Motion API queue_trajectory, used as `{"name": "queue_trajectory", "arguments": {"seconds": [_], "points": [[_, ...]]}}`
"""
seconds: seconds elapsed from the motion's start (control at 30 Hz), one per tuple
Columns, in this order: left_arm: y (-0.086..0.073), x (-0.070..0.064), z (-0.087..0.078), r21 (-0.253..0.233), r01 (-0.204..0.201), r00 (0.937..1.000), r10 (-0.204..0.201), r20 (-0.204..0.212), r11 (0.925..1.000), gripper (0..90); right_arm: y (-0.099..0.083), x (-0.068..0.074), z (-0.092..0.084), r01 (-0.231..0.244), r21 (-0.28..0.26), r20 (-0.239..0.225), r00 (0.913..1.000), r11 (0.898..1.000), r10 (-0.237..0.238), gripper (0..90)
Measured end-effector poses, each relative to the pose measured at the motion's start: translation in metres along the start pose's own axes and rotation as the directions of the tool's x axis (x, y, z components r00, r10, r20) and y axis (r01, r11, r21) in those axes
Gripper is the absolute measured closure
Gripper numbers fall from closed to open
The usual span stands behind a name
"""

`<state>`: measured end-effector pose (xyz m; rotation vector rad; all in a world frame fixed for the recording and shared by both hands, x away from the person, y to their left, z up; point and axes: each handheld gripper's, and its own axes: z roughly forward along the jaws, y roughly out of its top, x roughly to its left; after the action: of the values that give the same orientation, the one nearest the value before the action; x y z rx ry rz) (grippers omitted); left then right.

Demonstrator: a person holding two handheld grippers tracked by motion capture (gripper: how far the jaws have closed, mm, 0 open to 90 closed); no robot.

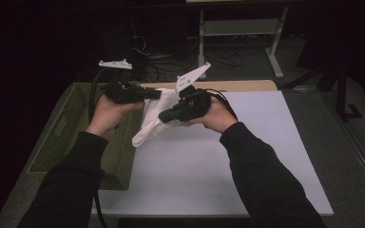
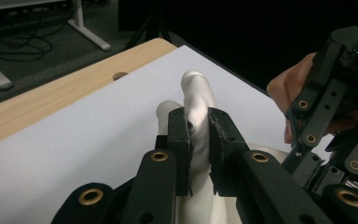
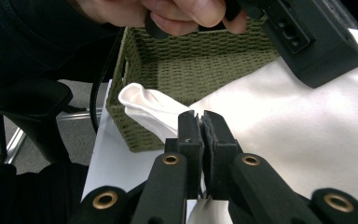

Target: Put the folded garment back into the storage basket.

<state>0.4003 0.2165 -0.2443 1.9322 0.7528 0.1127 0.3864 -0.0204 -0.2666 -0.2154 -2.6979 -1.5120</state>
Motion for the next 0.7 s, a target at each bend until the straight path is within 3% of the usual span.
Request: {"name": "queue_trajectory", "arguments": {"seconds": [0.7], "points": [[-0.017,0.042,-0.063,-0.065,0.023,0.9986,-0.026,-0.047,0.9976,79.7,0.057,-0.003,0.059,0.047,0.023,-0.049,0.9977,0.999,-0.046,85.5]]}}
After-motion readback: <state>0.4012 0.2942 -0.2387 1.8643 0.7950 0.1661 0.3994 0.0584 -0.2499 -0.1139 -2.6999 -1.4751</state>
